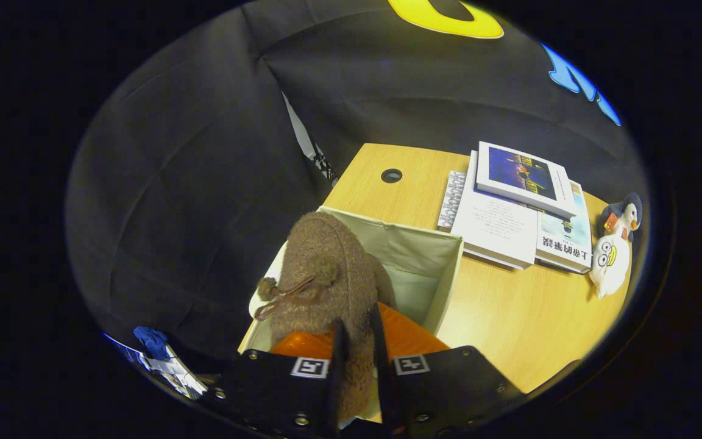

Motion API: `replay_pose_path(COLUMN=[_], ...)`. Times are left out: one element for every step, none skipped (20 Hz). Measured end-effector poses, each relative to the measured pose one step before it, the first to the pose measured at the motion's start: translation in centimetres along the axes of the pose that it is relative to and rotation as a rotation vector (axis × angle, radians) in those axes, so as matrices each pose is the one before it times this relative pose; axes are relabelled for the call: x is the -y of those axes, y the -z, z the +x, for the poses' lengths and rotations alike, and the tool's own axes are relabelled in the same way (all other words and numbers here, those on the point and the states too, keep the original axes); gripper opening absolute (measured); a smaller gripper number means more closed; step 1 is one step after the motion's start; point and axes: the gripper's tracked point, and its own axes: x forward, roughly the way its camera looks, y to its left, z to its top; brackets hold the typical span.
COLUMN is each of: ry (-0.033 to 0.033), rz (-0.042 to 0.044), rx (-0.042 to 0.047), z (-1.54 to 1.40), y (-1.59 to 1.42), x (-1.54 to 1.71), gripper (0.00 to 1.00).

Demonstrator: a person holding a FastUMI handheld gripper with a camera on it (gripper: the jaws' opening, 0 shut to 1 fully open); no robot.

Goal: Open the storage box then place both shoes into the box .Put the left shoe in first, then the right shoe, with the right side of both shoes facing outward in a uniform manner.

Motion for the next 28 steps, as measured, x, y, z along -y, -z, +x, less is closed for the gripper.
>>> replay_pose_path(ry=[-0.00495,0.00239,0.01667,0.01247,0.00355,0.00043,-0.00255,-0.00175,0.00088,0.00719,0.02256,0.02558,0.02649,0.02426,0.01572,0.02341,0.02588,0.03115,0.03165,0.02297,0.02842,0.02346,0.02022,0.02257,0.02040,0.01923,0.01582,0.01424], rz=[-0.00265,-0.00548,-0.01107,-0.00844,-0.00575,-0.00148,0.00207,0.00365,0.00539,0.00076,0.00861,0.00177,0.00447,0.01340,0.01474,0.01513,0.01108,0.00246,0.00253,-0.00046,-0.00299,-0.00638,-0.00347,-0.00205,-0.00320,-0.00400,-0.00374,-0.00571], rx=[0.00656,0.01242,0.01888,0.01908,0.02137,0.02255,0.02634,0.02808,0.03187,0.03509,0.04914,0.04860,0.04234,0.03832,0.03857,0.04145,0.04483,0.04242,0.04340,0.04165,0.04106,0.03391,0.03812,0.03770,0.03774,0.03578,0.03705,0.03375], z=[-0.303,-0.333,-0.673,-0.387,-0.512,-0.780,-0.885,-0.834,-0.919,-0.988,-1.079,-1.035,-1.370,-1.190,-1.061,-1.165,-1.150,-1.254,-1.107,-1.054,-0.989,-0.869,-0.728,-0.759,-0.645,-0.649,-0.477,0.392], y=[-0.033,-0.111,-0.390,-0.271,-0.303,-0.276,-0.433,-0.384,-0.429,-0.474,-0.702,-0.597,-0.571,-0.509,-0.576,-0.660,-0.955,-0.924,-1.038,-0.928,-1.042,-0.895,-0.980,-1.036,-1.066,-0.984,-1.017,-0.447], x=[0.092,0.153,0.607,0.520,0.408,0.311,0.376,0.381,0.494,0.748,1.141,1.211,1.214,1.194,1.223,1.459,1.531,1.794,1.801,1.428,1.573,1.613,1.412,1.475,1.366,1.325,1.264,1.183], gripper=[0.43,0.60,0.78,0.95,0.96,0.96,0.96,0.96,0.96,0.96,0.96,0.96,0.96,0.96,0.96,0.96,0.96,0.96,0.96,0.96,0.96,0.96,0.96,0.96,0.96,0.96,0.96,0.96])
